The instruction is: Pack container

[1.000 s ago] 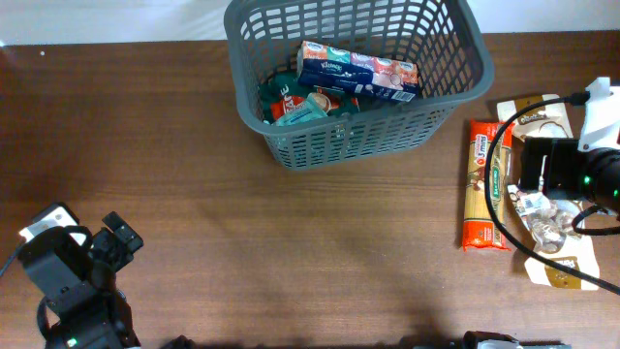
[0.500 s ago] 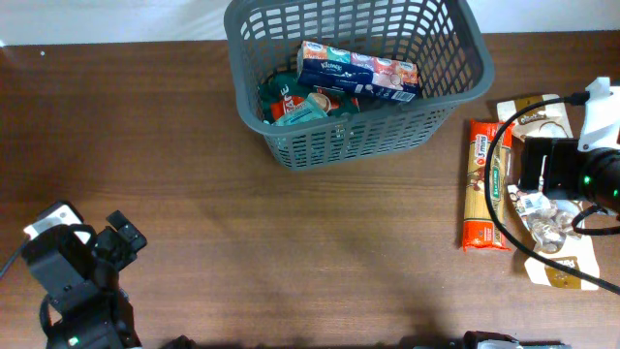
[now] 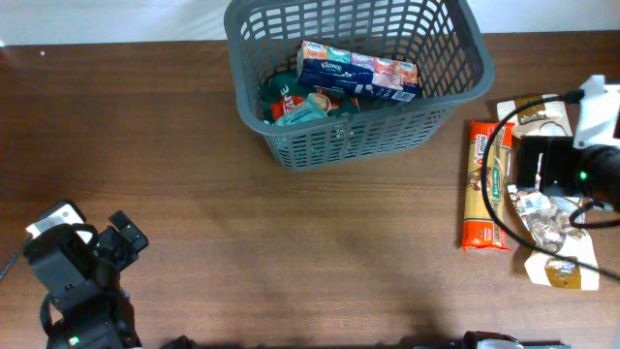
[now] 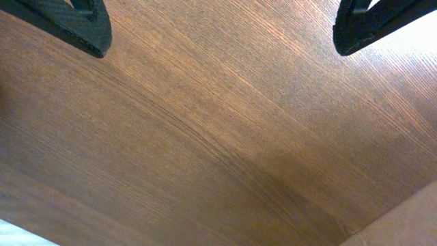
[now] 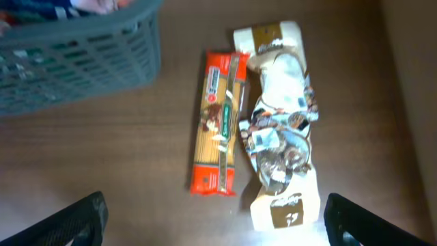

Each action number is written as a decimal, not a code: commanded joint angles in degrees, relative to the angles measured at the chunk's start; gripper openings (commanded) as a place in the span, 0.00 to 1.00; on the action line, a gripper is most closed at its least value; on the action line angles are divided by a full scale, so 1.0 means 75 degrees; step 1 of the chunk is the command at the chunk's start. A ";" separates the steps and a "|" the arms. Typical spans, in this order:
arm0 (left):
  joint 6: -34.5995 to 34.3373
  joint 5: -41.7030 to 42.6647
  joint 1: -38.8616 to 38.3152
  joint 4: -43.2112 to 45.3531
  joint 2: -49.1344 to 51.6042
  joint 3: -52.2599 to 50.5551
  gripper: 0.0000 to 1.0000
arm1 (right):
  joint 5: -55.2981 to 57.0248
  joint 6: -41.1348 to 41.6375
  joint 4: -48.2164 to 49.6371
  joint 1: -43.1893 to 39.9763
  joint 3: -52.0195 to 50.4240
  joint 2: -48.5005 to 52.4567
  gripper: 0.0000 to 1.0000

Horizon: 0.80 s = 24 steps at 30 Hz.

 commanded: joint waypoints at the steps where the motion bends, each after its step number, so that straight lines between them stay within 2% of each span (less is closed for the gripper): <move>1: -0.0070 -0.0087 -0.0032 -0.0023 -0.0050 -0.0029 0.99 | 0.0475 0.0589 -0.0259 -0.0117 0.0064 0.0740 0.99; 7: -0.0070 -0.0085 -0.0032 -0.0026 -0.0050 -0.0029 0.99 | 0.0752 0.1233 -0.0708 -0.1113 0.0064 0.1798 0.99; 16: -0.0070 -0.0085 -0.0032 -0.0020 -0.0050 -0.0029 0.99 | -0.1364 0.0589 -0.0344 -0.3182 0.0064 0.2264 0.99; 24: -0.0070 -0.0085 -0.0032 -0.0020 -0.0050 -0.0029 0.99 | -0.1530 0.0597 -0.0041 -0.3870 0.0064 0.2681 0.99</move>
